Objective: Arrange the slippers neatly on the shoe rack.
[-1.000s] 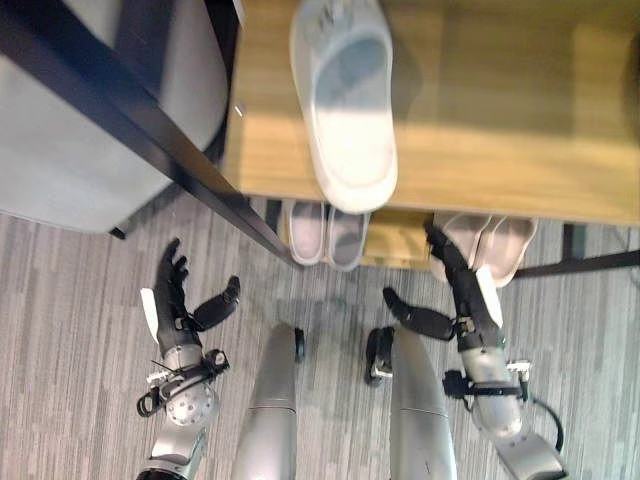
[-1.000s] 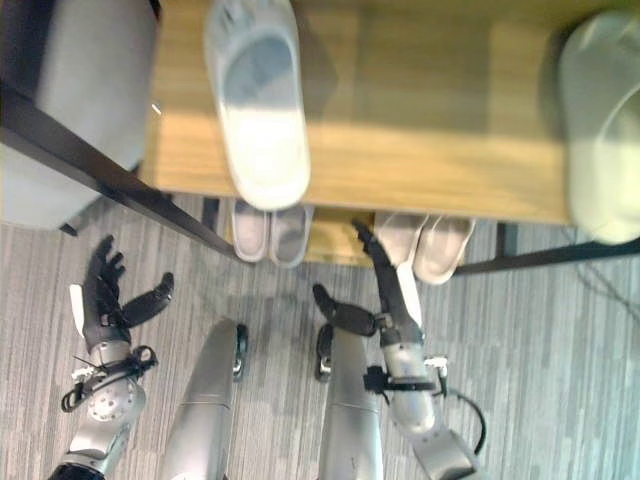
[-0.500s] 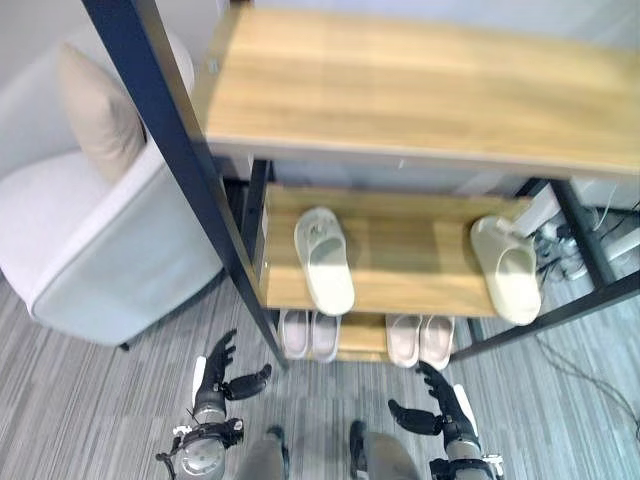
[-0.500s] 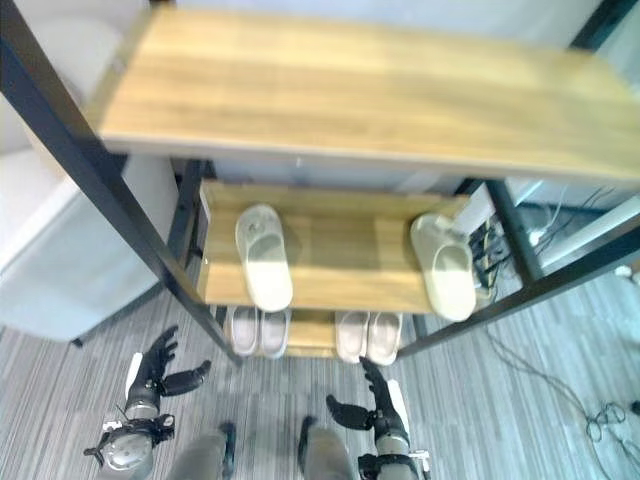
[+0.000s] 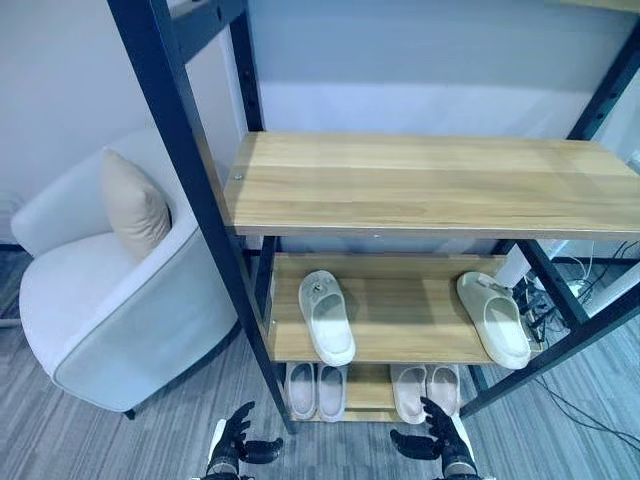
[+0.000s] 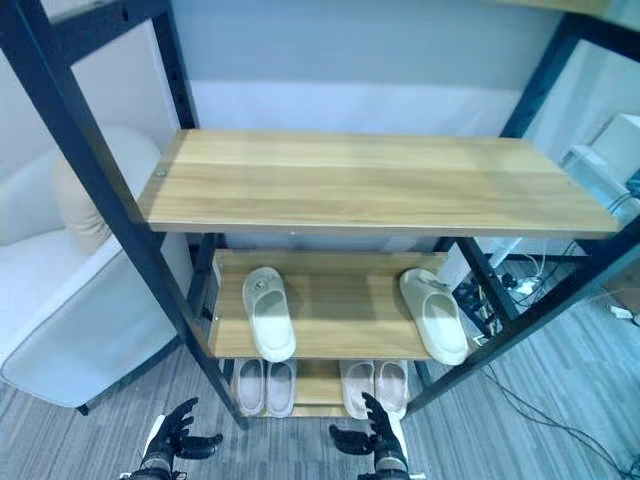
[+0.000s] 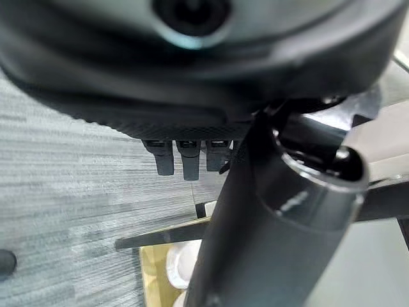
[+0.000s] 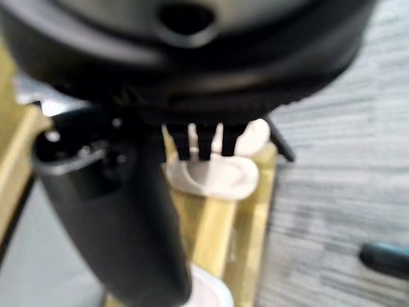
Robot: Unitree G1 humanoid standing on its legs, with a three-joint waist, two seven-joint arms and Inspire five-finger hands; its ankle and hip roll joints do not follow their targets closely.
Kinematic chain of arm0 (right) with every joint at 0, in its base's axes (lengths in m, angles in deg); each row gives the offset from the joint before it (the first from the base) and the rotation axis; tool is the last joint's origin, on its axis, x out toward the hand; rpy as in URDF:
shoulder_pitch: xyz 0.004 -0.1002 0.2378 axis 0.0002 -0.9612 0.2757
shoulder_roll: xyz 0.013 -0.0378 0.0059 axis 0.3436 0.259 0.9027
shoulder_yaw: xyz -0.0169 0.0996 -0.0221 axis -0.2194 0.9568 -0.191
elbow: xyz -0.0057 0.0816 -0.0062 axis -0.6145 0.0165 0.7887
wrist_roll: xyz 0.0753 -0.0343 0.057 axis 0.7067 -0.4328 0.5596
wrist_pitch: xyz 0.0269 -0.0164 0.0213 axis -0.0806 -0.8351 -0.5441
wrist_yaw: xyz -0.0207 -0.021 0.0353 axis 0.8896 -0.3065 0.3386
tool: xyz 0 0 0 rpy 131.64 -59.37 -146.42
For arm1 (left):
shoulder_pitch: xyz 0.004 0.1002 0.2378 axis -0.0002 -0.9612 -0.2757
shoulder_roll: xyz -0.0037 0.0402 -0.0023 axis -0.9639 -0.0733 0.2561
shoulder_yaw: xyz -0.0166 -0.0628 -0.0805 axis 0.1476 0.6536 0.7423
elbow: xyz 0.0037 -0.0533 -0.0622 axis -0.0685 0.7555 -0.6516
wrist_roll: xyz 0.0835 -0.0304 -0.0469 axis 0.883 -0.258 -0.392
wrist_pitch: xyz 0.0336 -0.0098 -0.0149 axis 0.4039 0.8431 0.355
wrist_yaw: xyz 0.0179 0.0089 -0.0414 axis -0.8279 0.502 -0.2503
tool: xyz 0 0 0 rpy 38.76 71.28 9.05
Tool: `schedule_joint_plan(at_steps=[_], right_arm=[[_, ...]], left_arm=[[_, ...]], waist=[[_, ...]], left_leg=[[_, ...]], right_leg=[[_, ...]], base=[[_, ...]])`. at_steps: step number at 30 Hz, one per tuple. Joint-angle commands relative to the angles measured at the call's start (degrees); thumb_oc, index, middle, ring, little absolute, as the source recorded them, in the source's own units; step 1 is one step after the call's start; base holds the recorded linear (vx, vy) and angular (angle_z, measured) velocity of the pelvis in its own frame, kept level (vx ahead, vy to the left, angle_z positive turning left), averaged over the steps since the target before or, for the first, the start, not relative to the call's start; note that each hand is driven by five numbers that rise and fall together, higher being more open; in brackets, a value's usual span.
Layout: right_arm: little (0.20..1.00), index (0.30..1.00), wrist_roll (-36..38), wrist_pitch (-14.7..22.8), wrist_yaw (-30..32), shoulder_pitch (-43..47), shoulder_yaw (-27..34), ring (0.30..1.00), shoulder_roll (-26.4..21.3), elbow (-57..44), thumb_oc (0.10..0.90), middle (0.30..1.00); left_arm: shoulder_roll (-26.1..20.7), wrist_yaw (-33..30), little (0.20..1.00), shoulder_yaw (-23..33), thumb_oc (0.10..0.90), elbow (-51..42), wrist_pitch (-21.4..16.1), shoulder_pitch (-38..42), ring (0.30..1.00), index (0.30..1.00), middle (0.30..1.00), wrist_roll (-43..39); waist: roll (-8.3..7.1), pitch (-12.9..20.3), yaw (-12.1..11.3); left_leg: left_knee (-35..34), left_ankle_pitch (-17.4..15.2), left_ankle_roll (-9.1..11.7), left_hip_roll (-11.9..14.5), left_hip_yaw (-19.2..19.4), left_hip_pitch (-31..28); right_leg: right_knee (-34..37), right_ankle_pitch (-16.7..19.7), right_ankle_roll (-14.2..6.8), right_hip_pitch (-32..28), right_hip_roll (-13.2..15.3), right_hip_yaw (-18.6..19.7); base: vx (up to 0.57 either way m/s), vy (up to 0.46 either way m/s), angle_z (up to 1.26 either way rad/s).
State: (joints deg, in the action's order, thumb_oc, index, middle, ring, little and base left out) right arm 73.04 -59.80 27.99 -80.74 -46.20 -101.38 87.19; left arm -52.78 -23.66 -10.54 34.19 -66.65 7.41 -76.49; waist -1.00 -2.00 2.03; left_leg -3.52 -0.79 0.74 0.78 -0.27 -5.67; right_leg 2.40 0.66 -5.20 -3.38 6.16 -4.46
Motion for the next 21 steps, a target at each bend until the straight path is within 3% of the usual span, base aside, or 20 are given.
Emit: schedule_joint_plan(at_steps=[1, 3, 5, 7, 10, 13, 18, 21], right_arm=[[0.900, 0.900, 2.0, 2.9, 0.3, 2.4, 0.3, 0.900, -0.4, -3.1, 0.800, 0.900], [0.900, 0.900, 1.9, 2.6, 0.6, 3.7, -0.3, 0.900, -0.4, -3.1, 0.800, 0.900], [0.900, 0.900, 2.5, 2.5, 1.1, 5.9, -0.3, 0.900, -0.5, -3.0, 0.800, 0.900], [0.900, 0.900, 3.3, 2.9, 1.2, 5.7, 0.0, 0.900, -0.4, -3.5, 0.800, 0.900], [0.900, 0.900, 3.6, 3.1, 1.3, 5.3, 0.0, 0.900, -0.6, -3.2, 0.800, 0.900], [0.900, 0.900, 3.6, 3.1, 1.1, 5.0, -0.4, 0.900, -1.1, -2.2, 0.800, 0.900], [0.900, 0.900, 1.3, 4.1, 0.3, 2.5, 0.7, 0.900, -5.4, -3.6, 0.800, 0.900], [0.900, 0.900, 0.4, 3.6, 0.8, 3.0, 1.4, 0.900, -7.0, -2.8, 0.800, 0.900]], left_arm=[[0.4, -0.1, 0.900, -0.2, 0.800, -0.6, -2.0, 3.9, 0.900, 0.900, 0.900, 2.8], [0.6, -0.9, 0.900, 0.1, 0.800, -0.4, -1.8, 4.5, 0.900, 0.900, 0.900, 1.7], [-0.1, -1.2, 0.900, -0.8, 0.800, -1.2, -2.1, 6.1, 0.900, 0.900, 0.900, 1.9], [-1.8, -1.7, 0.900, -2.7, 0.800, -3.4, -2.5, 7.5, 0.900, 0.900, 0.900, 4.5], [-3.0, -2.5, 0.900, -3.8, 0.800, -5.7, -2.8, 8.4, 0.900, 0.900, 0.900, 6.2], [-3.9, -2.7, 0.900, -4.2, 0.800, -7.4, -2.8, 8.6, 0.900, 0.900, 0.900, 7.6], [-8.6, -1.1, 0.900, -5.9, 0.800, -17.7, -3.1, 8.7, 0.900, 0.900, 0.900, 10.9], [-9.4, -0.1, 0.900, -6.0, 0.800, -21.6, -3.2, 8.8, 0.900, 0.900, 0.900, 9.8]], waist=[[-0.92, -1.7, -1.4], [-0.77, -2.4, -1.8], [-0.15, -4.3, -1.6], [-0.11, -5.0, -1.0], [-0.71, -5.0, -1.1], [-1.22, -4.6, -1.5], [-1.49, -4.3, -1.5], [-1.86, -5.6, -1.5]], left_leg=[[1.3, -2.9, -0.5, -2.1, 0.8, 1.1], [1.4, -2.3, -0.6, -1.7, 1.1, 1.8], [2.8, -1.5, -0.6, -0.8, 0.9, 3.9], [4.5, -1.1, -0.2, -0.1, -0.8, 6.9], [6.0, -1.3, 0.3, 0.1, -2.2, 8.5], [6.8, -0.8, 1.1, 0.8, -2.9, 9.2], [5.2, 4.7, 4.9, 6.3, -6.8, 11.3], [7.9, 4.6, 4.8, 5.8, -7.7, 13.0]], right_leg=[[-2.8, -1.2, -2.9, 2.5, 0.0, 0.3], [-4.5, -1.2, -3.2, 3.9, -0.2, -0.1], [-10.5, -1.9, -4.5, 7.7, -0.4, 1.0], [-14.0, -3.8, -4.6, 8.1, -1.0, 7.2], [-12.4, -5.3, -3.5, 6.3, -0.6, 9.5], [-11.5, -7.2, -2.3, 5.3, -1.0, 9.2], [-7.6, -9.1, 0.6, 2.5, -5.7, 5.9], [-8.0, -8.5, 1.1, 2.5, -6.0, 5.1]], base=[[-0.07, -0.010, 0.00], [-0.12, -0.050, -0.05], [-0.22, -0.109, -0.19], [-0.18, -0.186, -0.05], [-0.11, -0.197, 0.36], [-0.04, -0.199, 0.41], [-0.11, -0.395, 0.35], [-0.09, -0.127, 0.08]])
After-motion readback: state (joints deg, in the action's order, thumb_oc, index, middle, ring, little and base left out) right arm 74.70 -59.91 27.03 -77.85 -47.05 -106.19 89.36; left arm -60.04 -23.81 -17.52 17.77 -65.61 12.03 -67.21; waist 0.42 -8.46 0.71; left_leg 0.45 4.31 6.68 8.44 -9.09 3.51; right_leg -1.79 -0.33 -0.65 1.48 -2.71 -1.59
